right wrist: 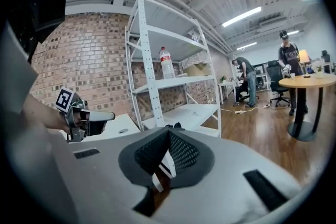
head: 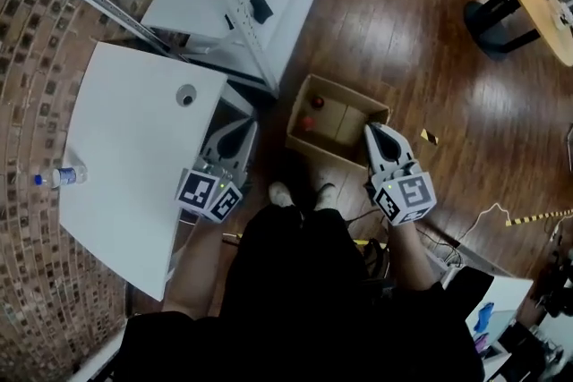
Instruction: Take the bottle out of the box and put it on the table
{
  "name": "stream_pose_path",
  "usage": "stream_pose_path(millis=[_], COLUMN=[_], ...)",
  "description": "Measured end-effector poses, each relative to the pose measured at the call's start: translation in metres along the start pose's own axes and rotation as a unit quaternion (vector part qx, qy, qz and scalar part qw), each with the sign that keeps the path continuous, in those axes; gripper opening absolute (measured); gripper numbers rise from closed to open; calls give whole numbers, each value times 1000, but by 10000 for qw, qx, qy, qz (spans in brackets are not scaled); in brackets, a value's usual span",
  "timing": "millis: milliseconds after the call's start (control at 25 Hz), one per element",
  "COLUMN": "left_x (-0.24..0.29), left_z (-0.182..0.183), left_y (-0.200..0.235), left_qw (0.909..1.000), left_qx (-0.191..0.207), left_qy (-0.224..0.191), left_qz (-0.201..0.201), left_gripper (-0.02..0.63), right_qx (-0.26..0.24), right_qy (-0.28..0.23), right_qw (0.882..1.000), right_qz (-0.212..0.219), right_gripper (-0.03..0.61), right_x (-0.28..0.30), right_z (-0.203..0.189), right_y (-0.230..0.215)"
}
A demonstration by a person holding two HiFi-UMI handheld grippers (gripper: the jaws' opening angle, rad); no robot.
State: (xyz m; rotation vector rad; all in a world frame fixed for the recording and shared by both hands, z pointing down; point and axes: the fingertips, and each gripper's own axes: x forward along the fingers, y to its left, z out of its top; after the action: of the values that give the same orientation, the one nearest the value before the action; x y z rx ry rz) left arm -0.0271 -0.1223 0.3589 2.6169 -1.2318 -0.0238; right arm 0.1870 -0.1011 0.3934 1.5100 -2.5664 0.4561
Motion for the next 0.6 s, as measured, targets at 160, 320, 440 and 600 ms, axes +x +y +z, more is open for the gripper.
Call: stream_pose_path(millis=[160, 320, 440, 600], left_x=[18, 41, 60, 96], left_z=[-64, -141, -206, -294], left_y=[14, 31, 52, 91], left_qw=[9994, 9982, 9978, 9988], left_qx=[-146, -239, -189, -14], left_qy=[314, 551, 639, 480], left_qz=[9, 30, 72, 120], left_gripper=[3, 3, 3, 3], right_qx=[-318, -401, -636, -938], right_qy=[343, 720, 955, 933], right_qw=[9988, 9945, 9893, 9831], right_qz=[174, 642, 899, 1267], right_gripper=[5, 76, 141, 176], right_x=[26, 56, 89, 146], right_z=[-52, -126, -192, -278], right_y=[-11, -32, -50, -74])
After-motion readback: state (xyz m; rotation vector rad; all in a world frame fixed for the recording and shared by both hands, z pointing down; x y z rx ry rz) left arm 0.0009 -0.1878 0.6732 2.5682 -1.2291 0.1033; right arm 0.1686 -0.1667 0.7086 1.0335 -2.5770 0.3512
